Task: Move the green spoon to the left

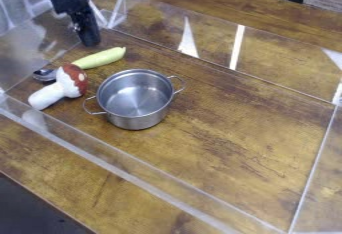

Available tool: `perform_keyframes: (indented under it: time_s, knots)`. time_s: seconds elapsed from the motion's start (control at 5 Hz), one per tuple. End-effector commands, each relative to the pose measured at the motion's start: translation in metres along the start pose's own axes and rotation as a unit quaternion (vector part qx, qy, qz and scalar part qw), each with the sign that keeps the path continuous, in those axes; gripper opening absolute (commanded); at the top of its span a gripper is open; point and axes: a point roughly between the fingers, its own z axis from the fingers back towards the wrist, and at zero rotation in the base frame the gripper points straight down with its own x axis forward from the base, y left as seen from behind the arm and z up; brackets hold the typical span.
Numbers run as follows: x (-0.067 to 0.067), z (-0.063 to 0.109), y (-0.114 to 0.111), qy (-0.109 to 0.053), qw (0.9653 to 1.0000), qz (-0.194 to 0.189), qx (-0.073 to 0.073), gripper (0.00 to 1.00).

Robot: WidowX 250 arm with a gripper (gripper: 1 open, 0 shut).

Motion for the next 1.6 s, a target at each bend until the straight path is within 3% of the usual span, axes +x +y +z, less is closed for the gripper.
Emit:
perform_keyframes:
  time_s: [0.0,0.4,0.8,1.4]
  knots:
    - [-0.002,0.049,0.005,0.014,0.9981,0.03,-0.052,0.0]
    - [-0.002,0.05,0.008,0.025,0.9941,0.085,-0.063,0.0]
    - [-0.013,0.044,0.012,0.021,0.9964,0.06,-0.057,0.0]
    - [-0.026,0.065,0.005,0.02,0.9968,0.056,-0.054,0.0]
